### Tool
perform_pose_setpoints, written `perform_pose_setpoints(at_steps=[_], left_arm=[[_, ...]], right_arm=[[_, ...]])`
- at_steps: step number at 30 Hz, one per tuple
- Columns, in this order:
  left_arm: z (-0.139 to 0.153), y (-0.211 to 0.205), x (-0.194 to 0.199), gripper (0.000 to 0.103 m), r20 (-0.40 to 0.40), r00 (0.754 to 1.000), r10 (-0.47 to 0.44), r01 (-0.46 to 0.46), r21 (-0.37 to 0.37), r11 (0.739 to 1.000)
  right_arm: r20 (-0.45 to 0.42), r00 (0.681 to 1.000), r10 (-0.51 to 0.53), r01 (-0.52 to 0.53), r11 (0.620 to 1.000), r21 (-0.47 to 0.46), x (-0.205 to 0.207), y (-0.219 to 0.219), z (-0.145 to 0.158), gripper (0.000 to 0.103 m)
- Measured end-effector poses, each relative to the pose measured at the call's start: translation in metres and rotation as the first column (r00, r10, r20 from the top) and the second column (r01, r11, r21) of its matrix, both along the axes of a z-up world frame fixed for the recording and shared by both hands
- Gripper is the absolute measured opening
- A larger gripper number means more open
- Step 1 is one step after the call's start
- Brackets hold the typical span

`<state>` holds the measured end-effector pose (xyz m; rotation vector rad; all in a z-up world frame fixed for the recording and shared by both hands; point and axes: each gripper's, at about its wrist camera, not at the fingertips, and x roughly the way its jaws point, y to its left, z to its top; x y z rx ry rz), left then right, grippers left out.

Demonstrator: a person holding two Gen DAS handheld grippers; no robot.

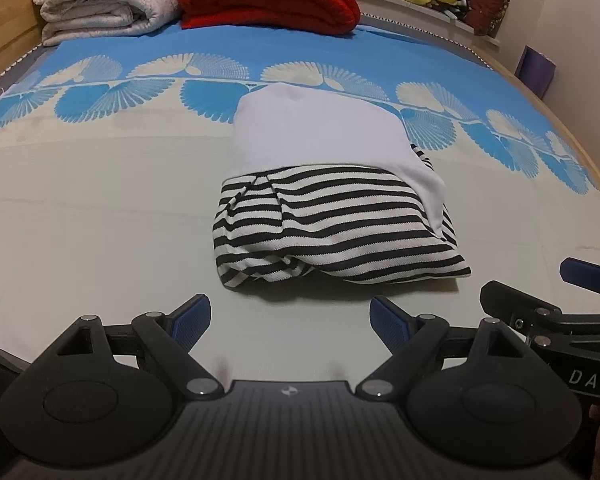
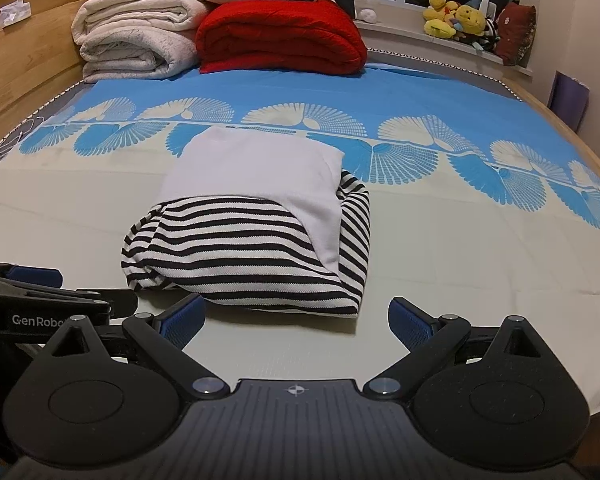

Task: Fold small clothes

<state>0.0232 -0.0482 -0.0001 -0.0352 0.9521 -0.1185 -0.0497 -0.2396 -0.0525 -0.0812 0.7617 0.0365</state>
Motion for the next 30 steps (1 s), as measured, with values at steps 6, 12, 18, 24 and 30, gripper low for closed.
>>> perform_pose_setpoints(at_steps=[6,12,18,24,30], left_arm=[[-0.0001,-0.0009,-0.0003,0.090,0.001,1.000,-0.004,0.004,0.002,1.000],[-0.0004,-0.0022,-0.0005,0.090,0.003,1.000,-0.009,0.009,0.003,1.000],[-0.0003,-0.0021,-0.0004,0.090,0.006,1.000,-0.010,0.010,0.001,1.000],[0.0000,-0.0027,-0.0006,0.090,0.007,1.000,-0.013,0.013,0.001,1.000],[0.0004,-0.0033,-0.0004,0.090,0.009,1.000,-0.016,0.016,0.002,1.000]], right_arm=[[-0.001,1.000,-0.001,0.001,1.000,-0.001,-0.0004,0.0011,-0.0003,0.098],[-0.003,1.000,0.001,-0.001,1.000,-0.004,-0.0012,0.0013,-0.0015,0.098],[-0.003,1.000,0.001,-0.001,1.000,-0.004,-0.0013,0.0015,-0.0014,0.098],[-0.003,1.000,0.001,-0.001,1.000,-0.005,-0.0011,0.0019,-0.0012,0.098],[-0.003,1.000,0.001,-0.001,1.000,-0.005,-0.0011,0.0020,-0.0012,0.098]])
